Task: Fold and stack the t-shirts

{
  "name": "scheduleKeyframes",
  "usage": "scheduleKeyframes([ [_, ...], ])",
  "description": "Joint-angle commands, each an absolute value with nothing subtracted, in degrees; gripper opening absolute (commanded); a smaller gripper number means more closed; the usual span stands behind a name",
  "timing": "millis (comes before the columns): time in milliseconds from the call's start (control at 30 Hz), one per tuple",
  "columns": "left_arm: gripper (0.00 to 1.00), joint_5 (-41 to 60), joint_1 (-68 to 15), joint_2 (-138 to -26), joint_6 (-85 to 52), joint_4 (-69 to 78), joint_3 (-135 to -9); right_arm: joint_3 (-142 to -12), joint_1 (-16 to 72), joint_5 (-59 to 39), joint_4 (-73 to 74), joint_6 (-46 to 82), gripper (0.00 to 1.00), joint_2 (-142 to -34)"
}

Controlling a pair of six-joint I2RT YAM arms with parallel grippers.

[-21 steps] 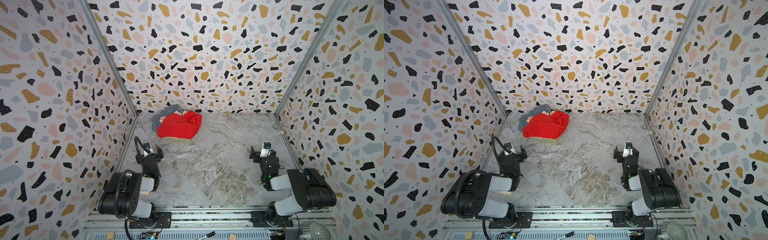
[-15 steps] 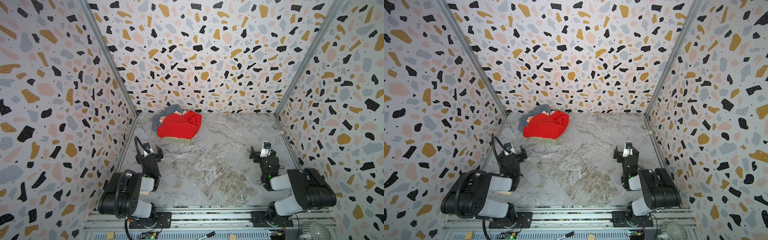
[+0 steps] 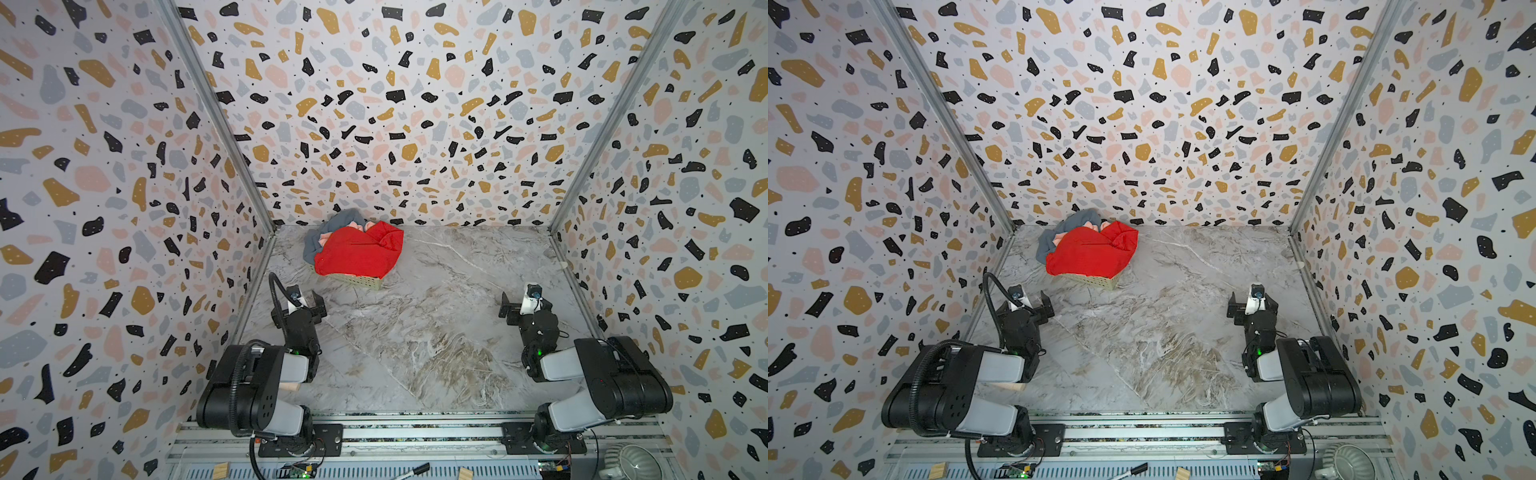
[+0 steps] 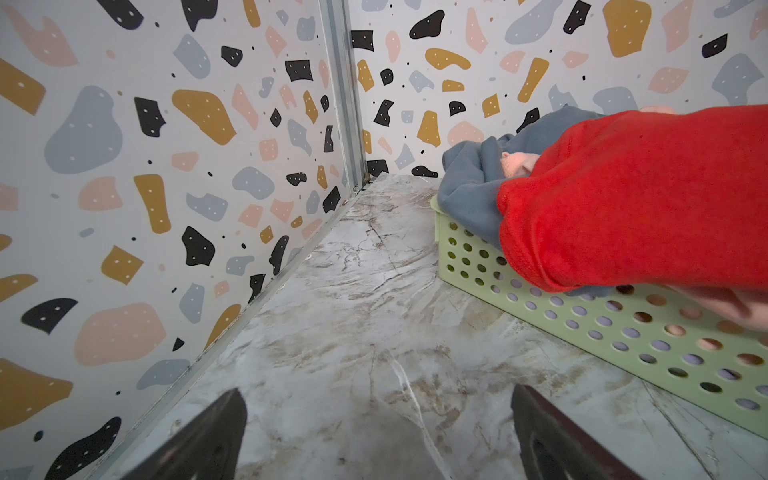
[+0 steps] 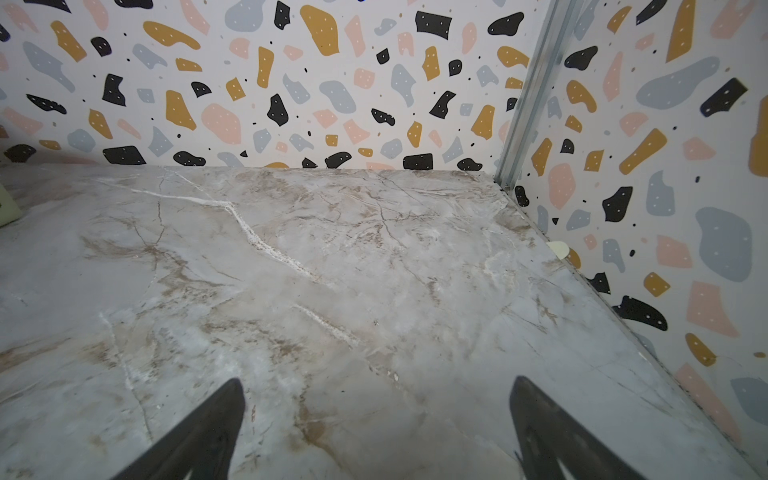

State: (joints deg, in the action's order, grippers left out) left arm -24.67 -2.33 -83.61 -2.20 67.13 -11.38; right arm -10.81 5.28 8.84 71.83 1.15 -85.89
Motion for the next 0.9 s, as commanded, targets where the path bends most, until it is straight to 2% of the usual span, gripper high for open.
scheduleKeyframes([
  [0, 1.0, -25.1, -2.5, -83.0, -2.1, 69.7, -11.5, -11.1, 5.5, 9.8, 72.9, 0.9, 0.99, -85.5],
  [700, 1.0, -24.2, -2.5, -80.6, -1.7, 69.5, -11.3, -10.6, 5.6, 10.0, 74.2, 0.7, 0.99, -84.7],
  [733, 1.0, -23.5, -2.5, -78.0, -1.3, 65.7, -12.5, -11.3, 6.0, 9.8, 71.4, 0.2, 0.99, -82.6],
  [800, 1.0, -23.5, -2.6, -71.0, -2.9, 49.2, -18.7, -14.8, 7.2, 7.8, 59.9, -2.2, 0.99, -75.3],
  [867, 0.99, -24.2, -2.6, -65.8, -9.2, 35.3, -25.1, -18.1, 8.4, 6.9, 49.5, -0.5, 0.99, -67.9],
])
